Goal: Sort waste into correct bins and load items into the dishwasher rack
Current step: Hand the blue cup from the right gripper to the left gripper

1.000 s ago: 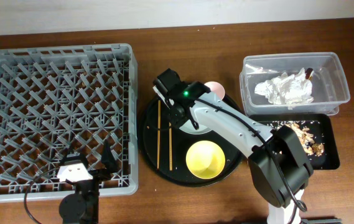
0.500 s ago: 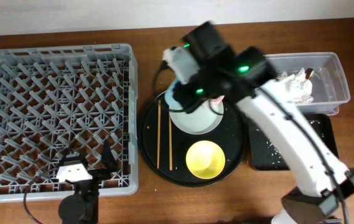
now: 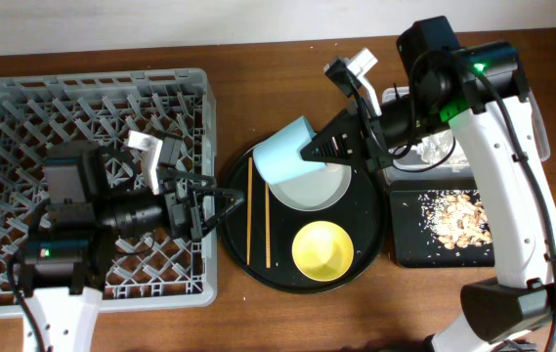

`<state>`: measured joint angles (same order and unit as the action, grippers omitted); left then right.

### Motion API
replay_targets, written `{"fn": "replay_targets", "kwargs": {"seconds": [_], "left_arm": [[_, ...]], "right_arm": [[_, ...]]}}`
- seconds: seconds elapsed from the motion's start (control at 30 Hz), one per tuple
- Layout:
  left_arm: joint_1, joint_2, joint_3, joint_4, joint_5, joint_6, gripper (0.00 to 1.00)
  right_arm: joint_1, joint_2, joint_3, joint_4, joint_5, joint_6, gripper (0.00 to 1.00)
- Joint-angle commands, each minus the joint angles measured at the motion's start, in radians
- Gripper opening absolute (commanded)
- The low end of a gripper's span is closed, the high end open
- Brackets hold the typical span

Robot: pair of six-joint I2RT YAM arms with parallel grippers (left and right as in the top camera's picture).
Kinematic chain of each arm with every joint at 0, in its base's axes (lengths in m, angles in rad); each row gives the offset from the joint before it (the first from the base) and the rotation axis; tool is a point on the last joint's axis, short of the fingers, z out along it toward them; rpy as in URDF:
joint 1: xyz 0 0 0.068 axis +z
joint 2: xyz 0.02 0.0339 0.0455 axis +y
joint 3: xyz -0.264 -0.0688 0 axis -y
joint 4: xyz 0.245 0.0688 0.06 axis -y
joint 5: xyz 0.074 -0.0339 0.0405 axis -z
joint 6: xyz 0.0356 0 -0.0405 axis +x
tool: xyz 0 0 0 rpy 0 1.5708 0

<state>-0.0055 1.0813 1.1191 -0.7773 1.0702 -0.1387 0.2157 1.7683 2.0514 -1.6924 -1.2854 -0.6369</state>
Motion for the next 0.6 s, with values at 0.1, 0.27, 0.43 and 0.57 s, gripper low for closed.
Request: {"fn": "replay_targets", "kwargs": {"seconds": [0.1,0.27,0.43,0.57], "left_arm": [[-0.008,0.027,0.018,0.139,0.39,0.032,0.97],[-0.037,0.022,0.018,0.151,0.39,0.033,0.97],[-0.101,0.023,0.018,0.227,0.389,0.032,0.65],[-0.101,0.023,0.018,0.258,0.388,0.032,0.46]], "right_arm": [[0.087,-0.007,0.008,0.022,-0.102,-0.018,0.04],[0.159,-0.007,0.008,0.06,-0.144,-0.018,0.04],[0.165,-0.007,0.008,0.069,-0.144,-0.018,0.04],[0.165,-0.007,0.008,0.067,-0.144,-0.018,0.04]]}}
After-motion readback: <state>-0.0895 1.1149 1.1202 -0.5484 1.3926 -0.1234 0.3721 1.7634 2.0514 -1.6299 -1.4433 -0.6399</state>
